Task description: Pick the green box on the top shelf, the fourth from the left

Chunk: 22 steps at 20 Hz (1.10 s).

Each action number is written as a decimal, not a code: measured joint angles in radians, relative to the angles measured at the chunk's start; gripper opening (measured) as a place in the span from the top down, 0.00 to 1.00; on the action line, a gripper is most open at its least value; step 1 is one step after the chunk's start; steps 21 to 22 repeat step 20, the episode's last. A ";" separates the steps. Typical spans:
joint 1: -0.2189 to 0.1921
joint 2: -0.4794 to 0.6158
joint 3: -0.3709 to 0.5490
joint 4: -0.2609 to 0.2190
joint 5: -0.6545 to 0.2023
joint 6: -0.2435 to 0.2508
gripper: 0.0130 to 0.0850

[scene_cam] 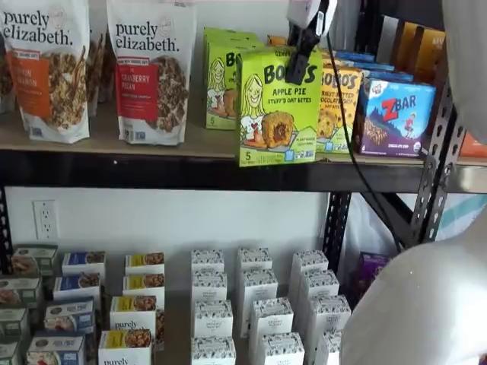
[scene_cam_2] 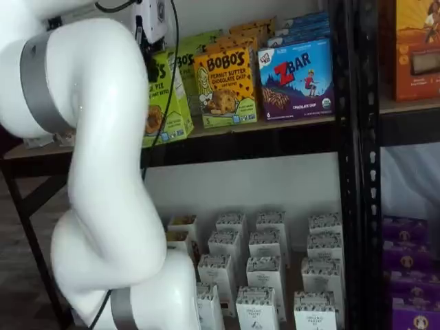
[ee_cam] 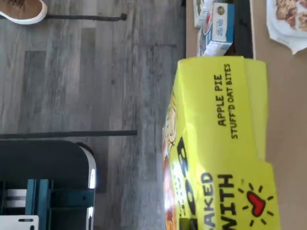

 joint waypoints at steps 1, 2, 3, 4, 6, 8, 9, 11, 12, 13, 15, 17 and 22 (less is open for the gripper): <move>-0.007 -0.010 0.010 0.001 0.003 -0.006 0.83; -0.015 -0.021 0.019 0.002 0.007 -0.013 0.83; -0.021 -0.029 0.027 0.003 0.009 -0.019 0.83; -0.028 -0.039 0.037 0.003 0.010 -0.026 0.83; -0.040 -0.056 0.056 0.002 0.010 -0.038 0.83; -0.052 -0.071 0.073 0.001 0.012 -0.051 0.83; -0.060 -0.080 0.085 0.002 0.013 -0.058 0.83; -0.072 -0.096 0.106 0.004 0.012 -0.071 0.83; -0.078 -0.105 0.119 0.004 0.011 -0.078 0.83; -0.083 -0.114 0.132 0.002 0.009 -0.084 0.83; -0.088 -0.127 0.152 -0.002 0.004 -0.092 0.83; -0.094 -0.140 0.174 -0.006 0.000 -0.100 0.83; -0.100 -0.158 0.203 -0.011 -0.011 -0.110 0.83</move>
